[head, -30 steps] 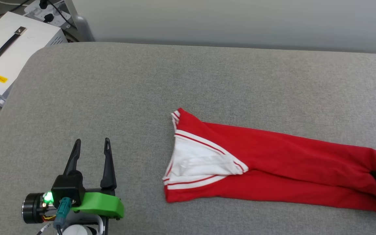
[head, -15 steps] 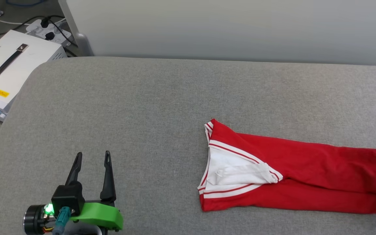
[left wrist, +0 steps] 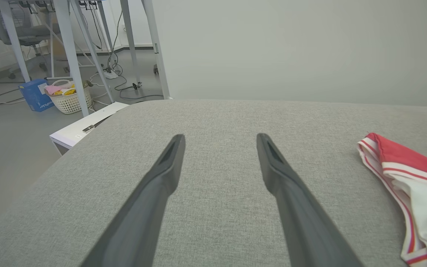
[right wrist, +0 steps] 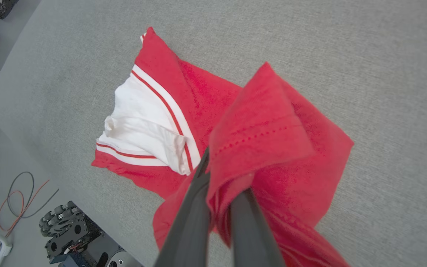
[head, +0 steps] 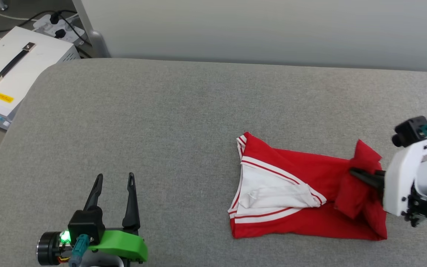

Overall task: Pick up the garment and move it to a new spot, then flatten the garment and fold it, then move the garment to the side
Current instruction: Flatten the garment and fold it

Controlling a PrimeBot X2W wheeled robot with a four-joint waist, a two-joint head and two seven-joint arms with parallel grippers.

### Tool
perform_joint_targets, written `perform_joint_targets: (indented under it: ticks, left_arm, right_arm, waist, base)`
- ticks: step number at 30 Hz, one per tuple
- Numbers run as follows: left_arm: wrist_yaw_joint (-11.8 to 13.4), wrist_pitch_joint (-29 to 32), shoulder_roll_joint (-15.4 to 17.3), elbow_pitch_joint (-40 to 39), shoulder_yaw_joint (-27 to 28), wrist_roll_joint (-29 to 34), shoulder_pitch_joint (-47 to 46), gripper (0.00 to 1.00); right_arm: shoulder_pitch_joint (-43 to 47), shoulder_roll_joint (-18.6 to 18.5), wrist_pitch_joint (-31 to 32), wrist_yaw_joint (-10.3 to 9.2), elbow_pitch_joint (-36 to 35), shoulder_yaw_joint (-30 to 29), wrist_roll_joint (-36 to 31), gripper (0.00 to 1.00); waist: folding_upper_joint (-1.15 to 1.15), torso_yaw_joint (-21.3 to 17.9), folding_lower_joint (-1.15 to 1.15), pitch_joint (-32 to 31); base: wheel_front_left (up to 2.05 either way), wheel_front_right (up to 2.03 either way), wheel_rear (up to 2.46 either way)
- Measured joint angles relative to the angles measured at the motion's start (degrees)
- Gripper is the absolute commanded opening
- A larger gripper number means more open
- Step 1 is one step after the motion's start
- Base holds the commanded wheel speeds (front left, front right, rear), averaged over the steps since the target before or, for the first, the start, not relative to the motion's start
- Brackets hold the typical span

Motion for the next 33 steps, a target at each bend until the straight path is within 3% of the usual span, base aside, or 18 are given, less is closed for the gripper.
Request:
perform_joint_targets:
  ticks: [3,4,9,16,21,22,23,24,30,33]
  left_arm:
    - [-0.7,0.0,-0.7,0.4,0.2,0.4,-1.1,1.0]
    - [-1.4,0.0,-1.2,0.8,0.5,0.6,-2.4,1.0]
    - [-2.4,0.0,-2.1,1.6,1.0,1.1,-4.9,1.0]
    - [-3.5,0.0,-3.3,2.8,1.8,1.8,-7.3,1.0]
    - [-4.0,0.0,-3.7,3.6,2.8,2.3,-7.5,1.0]
    - [-4.0,0.0,-3.8,3.8,3.1,2.4,-7.5,1.0]
    - [-4.1,0.0,-3.9,4.1,3.4,2.4,-7.5,1.0]
    - [-4.2,0.0,-3.9,4.3,3.5,2.5,-7.4,1.0]
    - [-5.0,0.0,-4.2,4.7,5.0,3.0,-6.2,1.0]
    - [-5.1,0.0,-4.2,4.6,5.8,3.5,-5.0,1.0]
  right_arm:
    - [-4.2,2.8,0.6,0.0,0.5,3.9,-2.2,0.0]
    - [-8.5,5.4,0.8,0.0,2.6,8.1,-3.5,0.0]
    - [-15.1,9.7,-0.6,0.0,9.4,14.9,-4.7,0.0]
    - [-18.1,12.9,-3.4,0.0,19.9,21.0,-5.0,0.0]
    - [-18.8,12.7,-7.8,0.01,22.8,24.4,-3.7,0.0]
    - [-18.8,12.6,-9.3,0.01,22.8,24.7,-3.1,0.22]
    - [-18.8,12.3,-10.8,0.01,22.6,25.2,-2.9,0.55]
    - [-18.8,11.9,-12.2,0.01,22.2,25.7,-2.9,1.0]
    - [-17.7,7.3,-24.1,0.01,15.6,25.0,-2.8,1.0]
    - [-16.2,5.1,-32.3,0.0,14.2,21.5,-6.1,1.0]
  waist:
    - [0.0,0.6,0.0,1.2]
    - [0.0,1.2,0.0,2.5]
    - [0.0,2.4,0.0,5.2]
    - [0.0,4.1,0.0,8.1]
    - [0.0,4.9,0.0,8.8]
    - [0.0,4.9,0.0,8.6]
    - [0.0,4.8,0.0,8.4]
    - [0.0,4.7,0.0,8.2]
    - [0.0,3.3,0.0,5.4]
    - [0.0,1.7,0.0,4.1]
  base:
    - [0.0,0.0,0.0]
    - [0.0,0.0,0.0]
    - [0.0,0.0,0.0]
    - [0.0,0.0,0.0]
    - [0.0,0.0,0.0]
    - [0.0,0.0,0.0]
    - [0.0,0.0,0.0]
    - [0.0,0.0,0.0]
    - [0.0,0.0,0.0]
    - [0.0,0.0,0.0]
